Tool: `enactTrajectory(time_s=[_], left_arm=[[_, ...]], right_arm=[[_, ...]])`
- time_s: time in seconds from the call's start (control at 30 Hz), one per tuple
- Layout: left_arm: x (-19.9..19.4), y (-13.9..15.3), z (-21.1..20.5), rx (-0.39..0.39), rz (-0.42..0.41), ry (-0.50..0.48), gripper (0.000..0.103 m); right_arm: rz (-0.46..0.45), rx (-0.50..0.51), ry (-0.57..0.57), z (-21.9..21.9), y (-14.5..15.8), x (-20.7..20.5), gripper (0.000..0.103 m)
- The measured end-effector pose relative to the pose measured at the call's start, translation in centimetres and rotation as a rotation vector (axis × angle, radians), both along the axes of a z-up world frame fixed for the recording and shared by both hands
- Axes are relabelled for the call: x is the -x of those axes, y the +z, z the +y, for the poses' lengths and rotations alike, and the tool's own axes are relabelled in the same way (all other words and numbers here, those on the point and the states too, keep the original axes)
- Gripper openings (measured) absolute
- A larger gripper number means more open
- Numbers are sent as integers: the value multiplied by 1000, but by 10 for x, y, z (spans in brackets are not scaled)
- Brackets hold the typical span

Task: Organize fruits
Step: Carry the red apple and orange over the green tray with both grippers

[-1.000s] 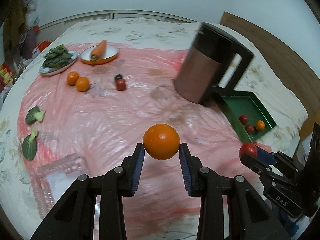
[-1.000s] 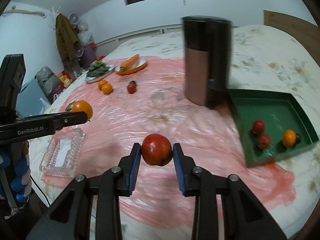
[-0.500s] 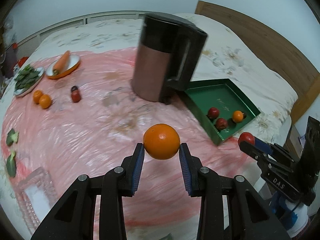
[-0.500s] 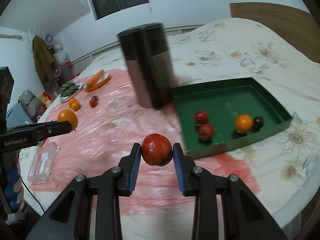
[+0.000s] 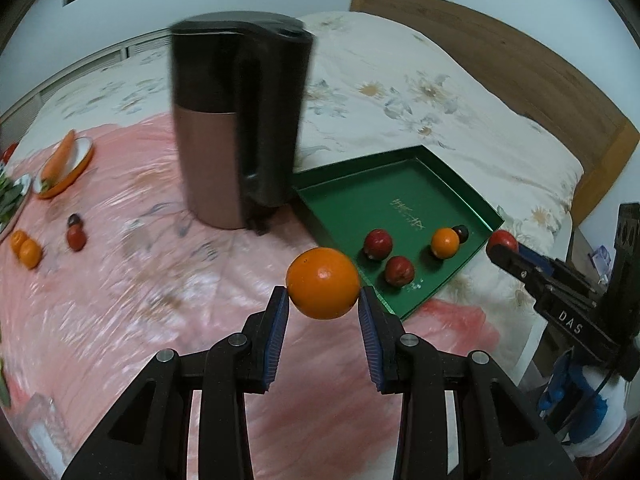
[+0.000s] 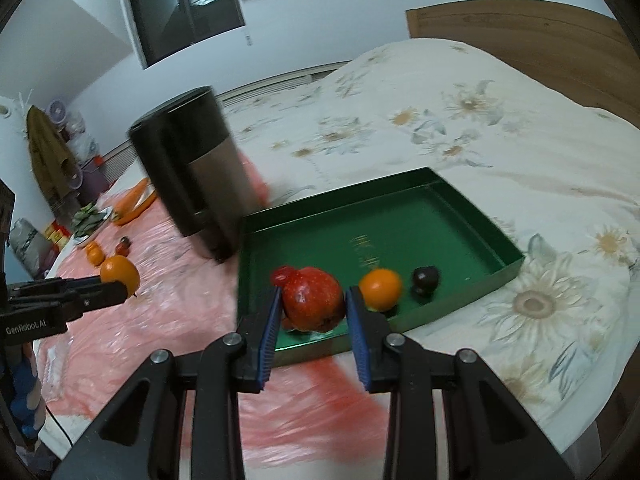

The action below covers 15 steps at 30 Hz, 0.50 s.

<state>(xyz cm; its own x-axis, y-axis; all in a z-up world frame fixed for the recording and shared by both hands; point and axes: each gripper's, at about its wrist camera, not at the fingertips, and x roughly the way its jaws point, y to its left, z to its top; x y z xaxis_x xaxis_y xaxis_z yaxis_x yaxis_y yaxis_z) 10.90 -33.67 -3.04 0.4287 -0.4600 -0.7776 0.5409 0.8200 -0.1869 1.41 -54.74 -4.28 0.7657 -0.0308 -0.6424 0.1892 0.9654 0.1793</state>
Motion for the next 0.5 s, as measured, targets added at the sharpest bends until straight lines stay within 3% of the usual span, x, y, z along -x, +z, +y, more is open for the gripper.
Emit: enactTrajectory(time_s=[0.5], left_arm=[[-33, -18, -84, -26, -22, -118, 31]], right_arm=[[14, 42, -116, -82, -17, -38, 29]])
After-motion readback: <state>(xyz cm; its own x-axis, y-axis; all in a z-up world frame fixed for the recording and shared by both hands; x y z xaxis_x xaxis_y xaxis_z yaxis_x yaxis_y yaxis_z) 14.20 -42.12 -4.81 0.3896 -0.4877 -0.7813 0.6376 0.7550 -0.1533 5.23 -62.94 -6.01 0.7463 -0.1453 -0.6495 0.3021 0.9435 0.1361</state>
